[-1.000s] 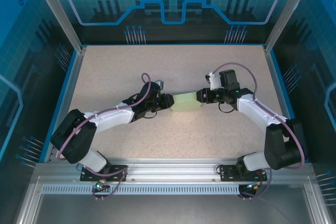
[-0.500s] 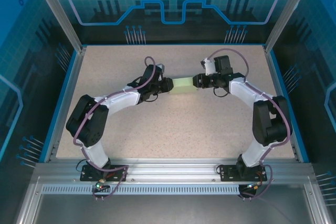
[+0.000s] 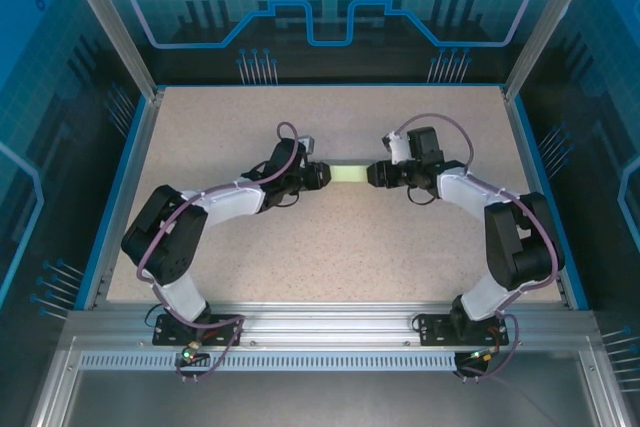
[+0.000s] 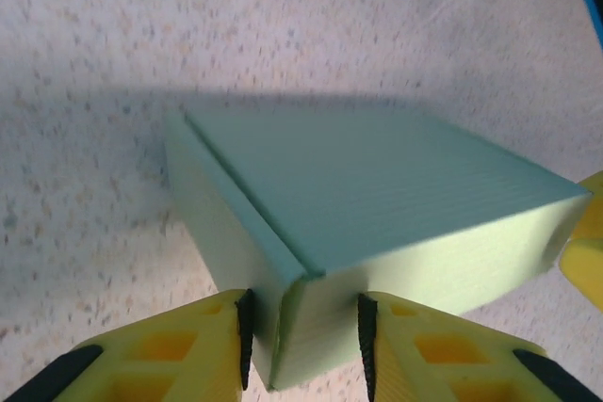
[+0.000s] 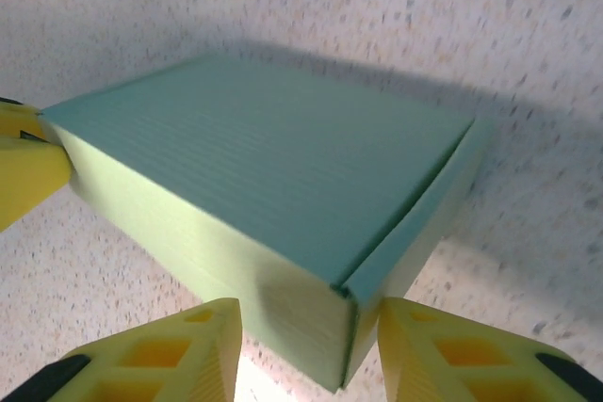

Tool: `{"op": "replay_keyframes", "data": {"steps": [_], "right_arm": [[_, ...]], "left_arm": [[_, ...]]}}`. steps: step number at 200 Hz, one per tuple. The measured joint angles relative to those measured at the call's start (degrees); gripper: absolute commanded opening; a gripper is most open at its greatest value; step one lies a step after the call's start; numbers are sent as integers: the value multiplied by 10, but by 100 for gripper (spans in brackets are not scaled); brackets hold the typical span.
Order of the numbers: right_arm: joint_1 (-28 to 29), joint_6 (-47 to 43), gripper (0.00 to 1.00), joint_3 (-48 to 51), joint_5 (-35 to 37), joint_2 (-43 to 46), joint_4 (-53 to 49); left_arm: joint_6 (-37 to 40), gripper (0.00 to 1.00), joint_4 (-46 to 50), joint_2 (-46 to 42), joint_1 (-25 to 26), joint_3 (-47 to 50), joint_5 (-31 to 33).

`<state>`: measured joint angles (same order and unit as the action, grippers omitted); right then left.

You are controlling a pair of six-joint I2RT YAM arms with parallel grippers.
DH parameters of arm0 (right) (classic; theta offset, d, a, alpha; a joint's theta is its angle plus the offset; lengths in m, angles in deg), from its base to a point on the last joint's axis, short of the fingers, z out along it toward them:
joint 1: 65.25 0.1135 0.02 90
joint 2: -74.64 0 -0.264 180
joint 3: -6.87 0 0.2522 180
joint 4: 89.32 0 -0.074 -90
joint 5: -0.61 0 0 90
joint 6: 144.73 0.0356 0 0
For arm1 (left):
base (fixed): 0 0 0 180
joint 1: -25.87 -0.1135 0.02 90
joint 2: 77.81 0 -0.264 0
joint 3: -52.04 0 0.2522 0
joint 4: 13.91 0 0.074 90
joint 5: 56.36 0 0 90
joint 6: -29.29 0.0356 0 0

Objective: Fold the paper box

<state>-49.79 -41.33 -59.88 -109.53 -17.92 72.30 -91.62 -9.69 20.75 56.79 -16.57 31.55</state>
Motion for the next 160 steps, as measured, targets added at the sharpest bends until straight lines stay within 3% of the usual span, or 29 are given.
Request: {"op": "replay_keyframes", "data": {"steps": [53,86,117,160], "right_arm": [[26,17,45,58,8,2,6],[28,18,46,58,26,2,-3],[30,12,49,56,73,7,-43],[31,-12,52,42,151,78,-116]], "left_arm": [[-5,41,-3,0,18,60,-13],[-6,50,-18,1,23,65,-14],[-1,61,-27,-4,24,79,-5],[27,68,-2,-54,23,85,23]]}}
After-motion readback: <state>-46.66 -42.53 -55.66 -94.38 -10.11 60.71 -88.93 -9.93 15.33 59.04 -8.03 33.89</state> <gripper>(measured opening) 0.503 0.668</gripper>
